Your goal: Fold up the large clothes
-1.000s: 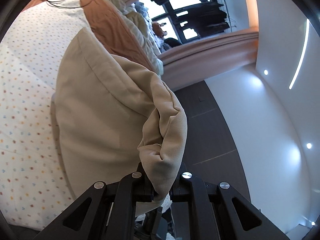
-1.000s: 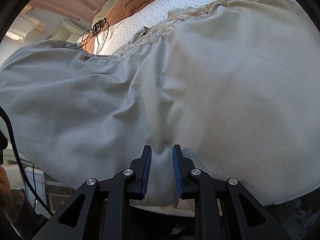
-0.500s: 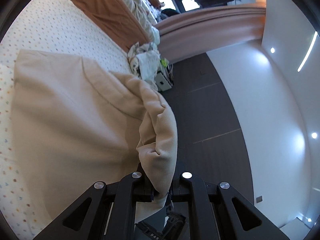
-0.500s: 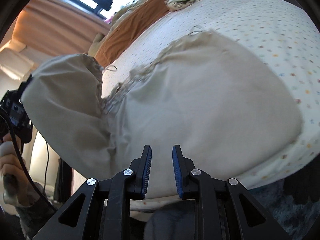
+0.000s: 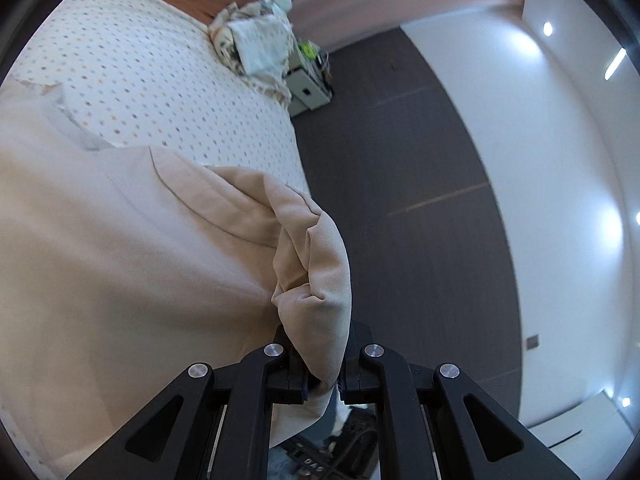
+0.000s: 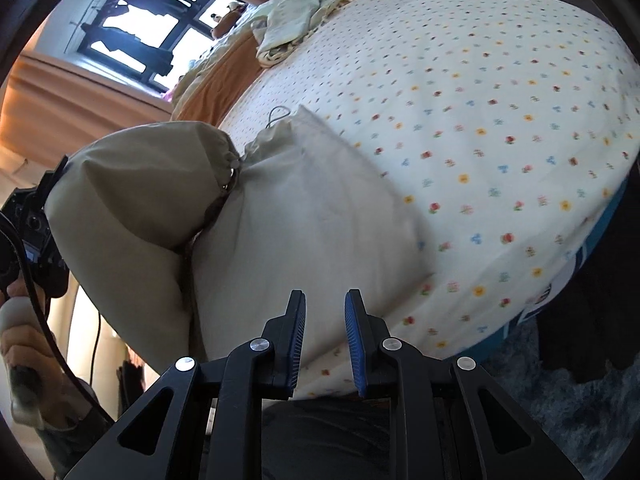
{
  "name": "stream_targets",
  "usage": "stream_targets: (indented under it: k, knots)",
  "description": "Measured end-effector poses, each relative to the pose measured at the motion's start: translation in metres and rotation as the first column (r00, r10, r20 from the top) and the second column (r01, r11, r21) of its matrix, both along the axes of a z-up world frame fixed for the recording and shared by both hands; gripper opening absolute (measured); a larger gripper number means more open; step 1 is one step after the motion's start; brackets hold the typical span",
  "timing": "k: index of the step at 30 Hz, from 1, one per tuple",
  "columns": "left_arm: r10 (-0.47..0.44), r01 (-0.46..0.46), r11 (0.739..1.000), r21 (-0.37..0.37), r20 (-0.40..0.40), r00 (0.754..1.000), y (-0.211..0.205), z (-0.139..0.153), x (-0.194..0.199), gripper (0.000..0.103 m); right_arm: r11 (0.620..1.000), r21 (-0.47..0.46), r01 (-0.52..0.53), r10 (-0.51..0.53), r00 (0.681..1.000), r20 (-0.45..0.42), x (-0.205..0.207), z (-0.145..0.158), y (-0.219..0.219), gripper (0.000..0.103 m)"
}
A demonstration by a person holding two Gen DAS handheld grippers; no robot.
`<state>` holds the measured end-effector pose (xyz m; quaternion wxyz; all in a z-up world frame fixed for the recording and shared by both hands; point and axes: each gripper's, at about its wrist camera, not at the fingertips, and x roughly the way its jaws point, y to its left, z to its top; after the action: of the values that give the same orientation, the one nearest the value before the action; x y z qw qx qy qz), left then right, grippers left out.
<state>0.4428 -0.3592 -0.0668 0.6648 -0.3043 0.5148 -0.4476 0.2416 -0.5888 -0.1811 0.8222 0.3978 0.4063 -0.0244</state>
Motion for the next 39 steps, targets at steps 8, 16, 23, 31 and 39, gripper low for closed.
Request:
stream_targets:
  k: [8, 16, 23, 31, 39]
  knots:
    - [-0.094, 0.099, 0.99, 0.1, -0.055, 0.994, -0.05, -0.052, -0.025, 0.009, 0.998, 0.017, 0.064, -0.064, 0.998, 0.007, -0.016, -0.002, -0.027, 0.021]
    - [-0.201, 0.223, 0.962, 0.159, -0.141, 0.969, -0.08, -0.087, -0.039, 0.054, 0.994, 0.015, 0.109, -0.109, 0.994, -0.019, -0.026, -0.006, -0.045, 0.025]
    - [-0.152, 0.163, 0.966, 0.2, -0.07, 0.986, -0.036, -0.081, -0.041, 0.061, 0.994, 0.023, 0.106, -0.106, 0.994, 0.001, -0.032, -0.003, -0.052, 0.049]
    - [0.042, -0.042, 0.937, 0.346, 0.01, 0.999, 0.064, -0.071, -0.036, 0.061, 0.999, 0.018, 0.034, -0.035, 0.998, 0.051, -0.001, 0.006, -0.037, 0.049]
    - [0.187, -0.176, 0.865, 0.47, 0.022, 0.982, 0.141, -0.091, -0.051, 0.061, 1.0, -0.011, 0.023, -0.022, 0.999, 0.028, 0.04, -0.002, -0.039, 0.048]
